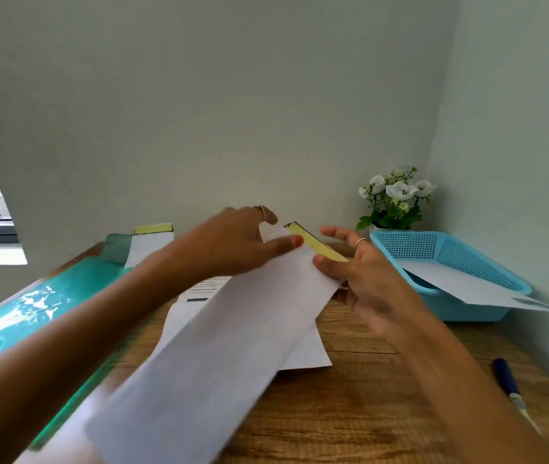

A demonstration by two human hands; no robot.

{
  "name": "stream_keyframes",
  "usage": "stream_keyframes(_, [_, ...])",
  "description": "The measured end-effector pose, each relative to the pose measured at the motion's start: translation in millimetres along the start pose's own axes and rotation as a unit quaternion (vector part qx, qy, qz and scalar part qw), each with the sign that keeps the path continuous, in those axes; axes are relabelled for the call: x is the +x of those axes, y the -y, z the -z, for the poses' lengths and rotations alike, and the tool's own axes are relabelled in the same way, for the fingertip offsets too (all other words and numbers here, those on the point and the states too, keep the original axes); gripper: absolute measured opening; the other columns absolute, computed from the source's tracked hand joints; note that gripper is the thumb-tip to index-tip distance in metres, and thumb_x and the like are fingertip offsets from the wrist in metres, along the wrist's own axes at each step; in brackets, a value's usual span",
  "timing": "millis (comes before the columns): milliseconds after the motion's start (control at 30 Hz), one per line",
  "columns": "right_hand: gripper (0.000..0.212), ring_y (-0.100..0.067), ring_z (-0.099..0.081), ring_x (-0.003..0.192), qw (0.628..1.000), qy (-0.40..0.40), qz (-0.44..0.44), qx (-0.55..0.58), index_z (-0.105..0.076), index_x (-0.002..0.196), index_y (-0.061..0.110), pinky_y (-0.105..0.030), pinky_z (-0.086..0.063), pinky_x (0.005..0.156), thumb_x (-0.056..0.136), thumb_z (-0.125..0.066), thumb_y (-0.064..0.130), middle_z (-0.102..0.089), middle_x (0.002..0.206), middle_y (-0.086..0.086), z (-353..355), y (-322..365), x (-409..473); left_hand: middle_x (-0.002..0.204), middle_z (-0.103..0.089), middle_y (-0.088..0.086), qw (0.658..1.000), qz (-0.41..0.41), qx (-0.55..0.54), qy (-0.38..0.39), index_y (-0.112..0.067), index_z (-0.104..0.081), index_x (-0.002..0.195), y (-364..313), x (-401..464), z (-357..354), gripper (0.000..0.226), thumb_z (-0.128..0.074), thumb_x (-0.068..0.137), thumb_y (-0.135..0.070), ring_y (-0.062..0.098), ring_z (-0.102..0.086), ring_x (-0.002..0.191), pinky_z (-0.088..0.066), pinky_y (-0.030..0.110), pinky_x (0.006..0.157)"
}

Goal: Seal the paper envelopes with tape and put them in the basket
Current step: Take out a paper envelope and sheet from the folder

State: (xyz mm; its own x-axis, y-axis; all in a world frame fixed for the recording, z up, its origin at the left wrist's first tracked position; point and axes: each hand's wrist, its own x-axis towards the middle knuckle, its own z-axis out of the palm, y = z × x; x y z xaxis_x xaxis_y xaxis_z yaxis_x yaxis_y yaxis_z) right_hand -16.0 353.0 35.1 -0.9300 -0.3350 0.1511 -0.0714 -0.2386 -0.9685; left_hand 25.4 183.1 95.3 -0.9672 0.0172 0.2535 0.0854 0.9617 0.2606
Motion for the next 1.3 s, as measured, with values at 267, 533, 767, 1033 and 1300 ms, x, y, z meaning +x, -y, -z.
stream_keyframes(267, [0.015,-0.014,-0.064,0.079,0.999,0.001,-0.033,-0.037,-0.065,0.095,0.014,-0.022,-0.053,0.056,0.087,-0.062,0.003,-0.067,0.093,-0.006,2,-6,2,0.097,-0.068,-0.001,0.866,0.106,-0.48,0.092,-0.027,-0.061,0.114,31,-7,-43,0.024,-0.06,0.09,-0.023,0.013,-0.066,0.07,-0.055,0.025,0.059])
stream_keyframes(533, [0.014,-0.016,-0.065,0.085,0.993,-0.016,-0.063,-0.101,-0.07,0.087,0.015,-0.023,-0.052,0.059,0.083,-0.066,0.002,-0.069,0.095,-0.004,2,-22,6,0.113,-0.064,0.001,0.819,0.126,-0.558,0.036,-0.023,-0.07,0.098,38,-14,-82,0.021,-0.052,0.094,-0.013,0.017,-0.064,0.092,-0.054,0.025,0.067])
stream_keyframes(767, [0.018,-0.018,-0.066,0.094,0.99,-0.015,-0.104,-0.098,-0.07,0.098,0.006,-0.027,-0.054,0.069,0.081,-0.071,0.01,-0.071,0.101,-0.007,1,-28,8,0.107,-0.066,-0.006,0.822,0.15,-0.55,0.003,-0.018,-0.071,0.098,40,-15,-88,0.018,-0.054,0.093,-0.017,0.01,-0.064,0.09,-0.054,0.016,0.064])
stream_keyframes(1033, [0.014,-0.013,-0.062,0.086,0.978,-0.012,-0.1,-0.183,-0.071,0.089,0.011,-0.022,-0.05,0.062,0.082,-0.066,0.0,-0.068,0.099,-0.003,3,-31,7,0.083,-0.069,-0.008,0.856,0.13,-0.499,-0.025,-0.018,-0.07,0.09,35,-18,-93,0.007,-0.066,0.086,-0.021,-0.003,-0.065,0.06,-0.049,0.012,0.052])
stream_keyframes(1300, [0.018,-0.011,-0.065,0.078,0.981,-0.011,-0.08,-0.178,-0.068,0.091,0.012,-0.022,-0.053,0.06,0.08,-0.067,-0.002,-0.069,0.088,-0.001,4,-29,5,0.083,-0.071,-0.001,0.848,0.127,-0.514,-0.034,-0.011,-0.071,0.095,33,-22,-95,0.011,-0.065,0.087,-0.011,0.004,-0.066,0.063,-0.056,0.022,0.064])
